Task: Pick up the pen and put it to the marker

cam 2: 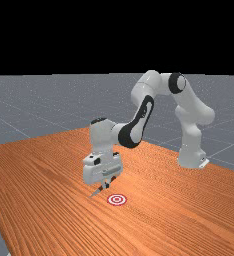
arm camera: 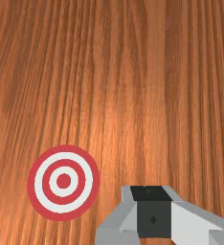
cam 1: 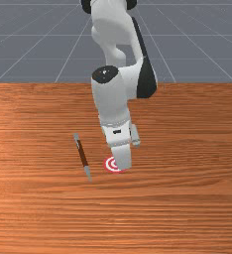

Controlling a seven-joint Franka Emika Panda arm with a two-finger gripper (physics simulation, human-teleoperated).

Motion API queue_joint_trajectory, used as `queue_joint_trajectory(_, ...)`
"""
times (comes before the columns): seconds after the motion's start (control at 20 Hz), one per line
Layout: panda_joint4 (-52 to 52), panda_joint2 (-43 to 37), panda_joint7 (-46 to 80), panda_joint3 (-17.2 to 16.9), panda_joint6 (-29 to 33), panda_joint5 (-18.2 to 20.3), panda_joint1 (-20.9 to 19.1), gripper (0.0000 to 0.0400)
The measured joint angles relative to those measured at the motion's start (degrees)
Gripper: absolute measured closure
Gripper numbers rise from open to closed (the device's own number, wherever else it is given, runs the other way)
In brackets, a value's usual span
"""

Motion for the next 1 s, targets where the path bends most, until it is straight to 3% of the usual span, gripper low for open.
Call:
queue_joint_trajectory(0.05,-7.85,-3.09,3.12,-4.07,16.57,-6.35,1.61,0.0400)
queue_joint_trajectory(0.1,-6.81,-2.86,0.31,-4.17,14.32,-5.60,-0.43,0.0400)
queue_joint_trajectory(0.15,-0.50,-0.74,-3.91,-5.07,2.92,-6.47,-1.67,0.0400)
queue_joint_trajectory(0.2,0.14,-0.39,-6.32,-5.11,2.54,-6.46,-3.37,0.0400)
queue_joint_trajectory(0.3,0.18,0.98,1.72,-10.11,5.48,-10.08,-0.11,0.0400)
queue_joint_trajectory(0.35,5.67,5.15,-1.64,-7.36,0.33,-6.94,-2.39,0.0400)
queue_joint_trajectory(0.4,7.86,8.34,-1.57,-7.57,0.55,-7.07,-2.19,0.0400)
queue_joint_trajectory(0.45,14.45,13.76,-1.44,-7.91,-3.51,-7.28,-1.77,0.0400)
queue_joint_trajectory(0.5,4.52,10.50,-1.89,-7.40,8.56,-6.88,-2.48,0.0400)
queue_joint_trajectory(0.55,8.16,13.26,-1.83,-7.52,9.16,-7.12,-2.19,0.0395)
queue_joint_trajectory(0.6,11.81,15.31,-1.98,-7.52,9.21,-7.19,-1.82,0.0281)
queue_joint_trajectory(0.65,14.38,16.75,-2.09,-7.50,9.40,-7.19,-1.57,0.0203)
queue_joint_trajectory(0.7,32.00,25.58,-1.79,-7.92,-3.99,-7.29,-0.44,0.0021)
queue_joint_trajectory(0.75,15.81,17.59,1.68,-8.75,10.80,-6.58,-0.43,0.0149)
queue_joint_trajectory(0.8,16.85,18.44,-3.99,-5.27,10.43,-5.50,-2.97,0.0252)
queue_joint_trajectory(0.85,20.41,20.19,-1.87,-7.70,6.44,-7.13,-1.09,0.0308)
queue_joint_trajectory(0.9,17.71,19.19,-3.40,-6.12,10.88,-6.09,-2.62,0.0315)
queue_joint_trajectory(0.95,17.25,18.95,-0.93,-7.75,11.58,-6.77,-1.06,0.0352)
queue_joint_trajectory(1.0,13.98,17.58,-2.36,-6.91,16.37,-6.72,-1.68,0.0371)
